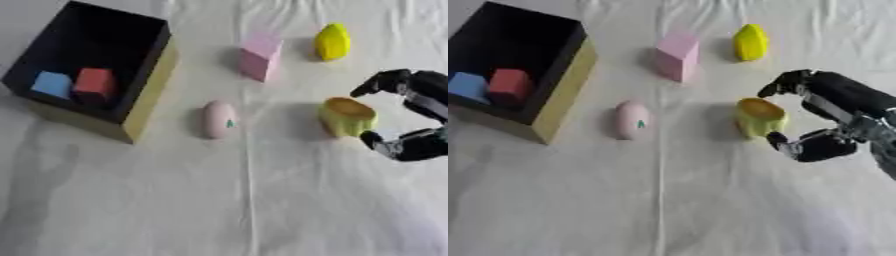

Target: Pick up objects on the table and place them in the box.

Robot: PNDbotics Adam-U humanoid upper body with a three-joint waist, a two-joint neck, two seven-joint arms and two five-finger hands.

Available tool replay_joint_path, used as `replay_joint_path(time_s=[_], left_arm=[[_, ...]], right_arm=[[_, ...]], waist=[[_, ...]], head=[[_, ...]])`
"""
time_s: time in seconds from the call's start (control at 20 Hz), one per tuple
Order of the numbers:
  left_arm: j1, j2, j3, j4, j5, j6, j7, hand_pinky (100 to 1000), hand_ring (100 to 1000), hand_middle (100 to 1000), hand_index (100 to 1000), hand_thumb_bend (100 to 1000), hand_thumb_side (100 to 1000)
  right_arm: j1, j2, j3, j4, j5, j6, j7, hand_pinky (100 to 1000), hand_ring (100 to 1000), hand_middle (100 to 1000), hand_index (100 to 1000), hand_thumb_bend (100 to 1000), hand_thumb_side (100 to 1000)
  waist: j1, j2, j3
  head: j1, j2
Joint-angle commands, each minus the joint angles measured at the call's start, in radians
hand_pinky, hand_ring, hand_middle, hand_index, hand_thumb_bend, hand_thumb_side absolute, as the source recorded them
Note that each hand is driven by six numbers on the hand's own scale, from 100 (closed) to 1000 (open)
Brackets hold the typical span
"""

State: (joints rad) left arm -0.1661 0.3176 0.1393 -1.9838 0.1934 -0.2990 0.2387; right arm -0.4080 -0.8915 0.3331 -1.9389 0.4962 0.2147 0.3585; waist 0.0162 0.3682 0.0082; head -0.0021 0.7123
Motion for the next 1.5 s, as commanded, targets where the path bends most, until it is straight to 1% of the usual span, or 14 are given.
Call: replay_joint_path(time_s=[0.05, 0.35, 0.55, 0.7, 0.75, 0.8, 0.85, 0.9, 1.0, 1.05, 1.25, 1.3, 1.35, 1.5], left_arm=[[-0.008, 0.016, 0.001, -0.016, -0.001, -0.001, -0.005, 708, 664, 618, 793, 386, 579], [-0.009, 0.012, -0.001, -0.016, 0.0, 0.002, -0.007, 708, 665, 619, 793, 384, 583], [-0.009, 0.011, -0.001, -0.016, 0.0, 0.003, -0.007, 709, 666, 620, 794, 382, 584], [-0.01, 0.01, -0.002, -0.016, 0.0, 0.003, -0.008, 709, 666, 620, 794, 381, 585], [-0.01, 0.009, -0.002, -0.016, 0.0, 0.004, -0.008, 709, 666, 620, 794, 380, 587], [-0.01, 0.009, -0.002, -0.016, 0.0, 0.005, -0.009, 709, 666, 620, 794, 380, 587], [-0.01, 0.009, -0.002, -0.016, 0.0, 0.005, -0.009, 709, 667, 621, 794, 379, 587], [-0.01, 0.009, -0.002, -0.016, 0.0, 0.006, -0.009, 709, 667, 621, 794, 379, 587], [-0.01, 0.009, -0.003, -0.016, 0.001, 0.007, -0.009, 710, 667, 621, 795, 377, 588], [-0.011, 0.009, -0.003, -0.016, 0.001, 0.007, -0.01, 710, 667, 621, 795, 376, 588], [-0.011, 0.009, -0.003, -0.016, 0.002, 0.008, -0.011, 711, 668, 622, 795, 373, 589], [-0.011, 0.009, -0.003, -0.016, 0.002, 0.008, -0.011, 711, 668, 622, 795, 373, 589], [-0.011, 0.009, -0.003, -0.016, 0.002, 0.008, -0.012, 711, 668, 622, 795, 372, 589], [-0.009, 0.009, -0.002, -0.016, 0.002, 0.008, -0.011, 710, 667, 622, 795, 370, 589]], right_arm=[[-0.019, -0.007, 0.0, 0.031, 0.021, 0.0, 0.004, 847, 834, 781, 831, 297, 119], [-0.042, 0.01, 0.016, 0.096, 0.046, -0.016, 0.034, 851, 840, 792, 836, 333, 135], [-0.054, 0.019, 0.018, 0.13, 0.054, -0.023, 0.053, 852, 841, 793, 836, 335, 144], [-0.065, 0.029, 0.02, 0.159, 0.048, -0.025, 0.056, 852, 834, 777, 833, 279, 149], [-0.069, 0.032, 0.02, 0.167, 0.043, -0.025, 0.052, 848, 826, 757, 830, 224, 145], [-0.071, 0.035, 0.02, 0.174, 0.037, -0.025, 0.046, 847, 824, 753, 828, 216, 145], [-0.074, 0.038, 0.02, 0.18, 0.03, -0.025, 0.038, 837, 807, 707, 807, 148, 148], [-0.076, 0.041, 0.019, 0.185, 0.024, -0.023, 0.023, 830, 796, 680, 788, 111, 144], [-0.08, 0.044, 0.017, 0.192, 0.018, -0.017, -0.019, 810, 767, 615, 741, 100, 138], [-0.082, 0.046, 0.016, 0.196, 0.015, -0.014, -0.042, 798, 746, 579, 706, 100, 103], [-0.093, 0.052, 0.013, 0.213, 0.002, 0.004, -0.136, 752, 665, 524, 651, 100, 100], [-0.096, 0.054, 0.013, 0.215, -0.009, 0.004, -0.157, 750, 659, 519, 647, 100, 100], [-0.099, 0.055, 0.012, 0.215, -0.021, 0.002, -0.177, 740, 638, 493, 620, 100, 100], [-0.107, 0.052, -0.003, 0.195, -0.043, -0.013, -0.249, 723, 610, 455, 579, 100, 100]], waist=[[-0.007, -0.005, 0.003], [-0.007, -0.001, 0.007], [-0.007, 0.001, 0.008], [-0.007, 0.002, 0.009], [-0.007, 0.002, 0.01], [-0.007, 0.002, 0.01], [-0.007, 0.002, 0.01], [-0.007, 0.002, 0.01], [-0.006, 0.002, 0.011], [-0.006, 0.002, 0.012], [-0.006, 0.001, 0.013], [-0.006, 0.0, 0.013], [-0.006, 0.0, 0.013], [-0.005, -0.001, 0.013]], head=[[-0.002, -0.002], [-0.002, -0.002], [-0.001, 0.0], [-0.001, 0.0], [-0.001, 0.0], [-0.001, 0.0], [-0.001, 0.0], [-0.001, 0.0], [0.0, 0.002], [0.0, 0.002], [0.0, 0.002], [0.0, 0.002], [0.0, 0.002], [0.002, 0.003]])
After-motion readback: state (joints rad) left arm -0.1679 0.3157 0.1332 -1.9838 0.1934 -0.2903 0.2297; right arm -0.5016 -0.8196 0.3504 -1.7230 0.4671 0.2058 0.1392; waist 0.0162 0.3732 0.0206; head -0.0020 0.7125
